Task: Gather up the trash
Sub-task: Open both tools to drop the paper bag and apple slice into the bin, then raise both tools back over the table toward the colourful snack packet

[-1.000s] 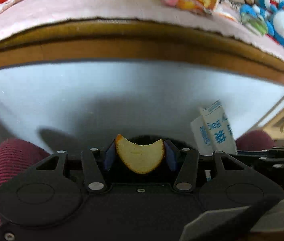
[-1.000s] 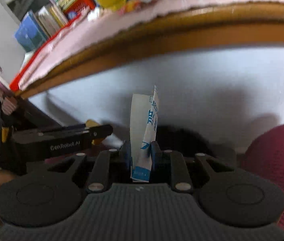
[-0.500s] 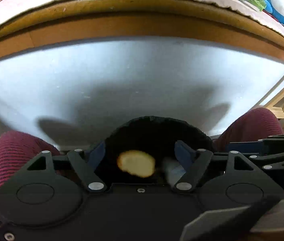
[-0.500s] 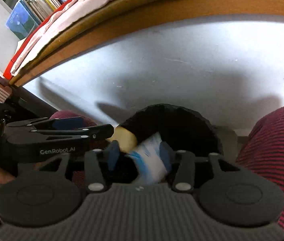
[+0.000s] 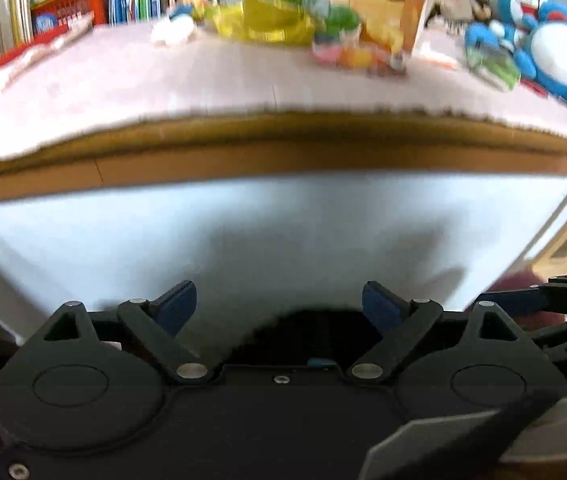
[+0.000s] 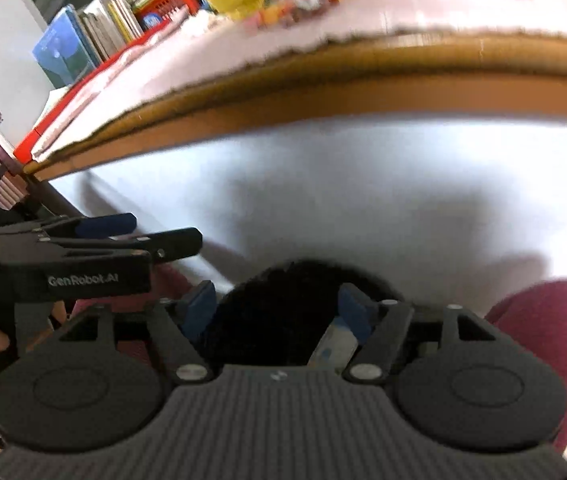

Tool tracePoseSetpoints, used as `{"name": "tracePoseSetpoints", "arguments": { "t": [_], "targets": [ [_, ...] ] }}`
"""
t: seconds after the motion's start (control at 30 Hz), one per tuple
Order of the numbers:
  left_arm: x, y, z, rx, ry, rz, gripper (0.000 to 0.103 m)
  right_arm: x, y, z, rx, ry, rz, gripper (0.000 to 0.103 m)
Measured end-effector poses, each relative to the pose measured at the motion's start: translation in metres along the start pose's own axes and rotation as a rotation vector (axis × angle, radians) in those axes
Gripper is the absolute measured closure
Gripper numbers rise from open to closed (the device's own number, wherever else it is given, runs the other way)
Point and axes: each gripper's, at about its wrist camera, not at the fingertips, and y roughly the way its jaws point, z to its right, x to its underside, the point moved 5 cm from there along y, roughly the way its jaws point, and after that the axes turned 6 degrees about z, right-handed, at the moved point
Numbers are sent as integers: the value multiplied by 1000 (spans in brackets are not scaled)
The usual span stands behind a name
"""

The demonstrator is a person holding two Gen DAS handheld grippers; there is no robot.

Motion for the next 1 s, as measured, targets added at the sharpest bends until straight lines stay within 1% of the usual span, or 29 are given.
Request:
{"name": "tracePoseSetpoints", "arguments": {
  "t": [0.13,0.3,0.4,0.47,0.57,0.67,0.77,0.8,0.87,0.93,1.0],
  "targets": [
    [-24,-10,-3,-3,-21,75,12,-21,-13,-3,24,-66,80,19],
    [-59,-20,-9,-3,-43,185,10,-52,-29,-2,90,-156,205,17],
    [-79,-22,-9,-16,-54,236,10,-69,-36,1,120,-181,270,17],
    [-93,-20,-8,-4,-65,266,10,-80,-40,4,126,-184,308,17],
    [-108,-15,-3,17,-67,296,9,-95,-45,9,176,-196,362,17],
    [-121,-6,8,54,-57,322,7,-110,-49,20,270,-206,417,17],
    [-129,8,22,92,-44,328,6,-132,-51,43,348,-180,477,16],
    [-132,14,26,101,-44,332,6,-138,-51,50,363,-171,496,15],
    [-136,25,33,109,-41,324,6,-152,-49,66,391,-164,525,2],
    [-139,36,39,119,-38,326,5,-165,-44,79,432,-168,542,1],
    [-144,47,45,113,-36,328,4,-177,-36,91,465,-169,544,1]
  ]
}}
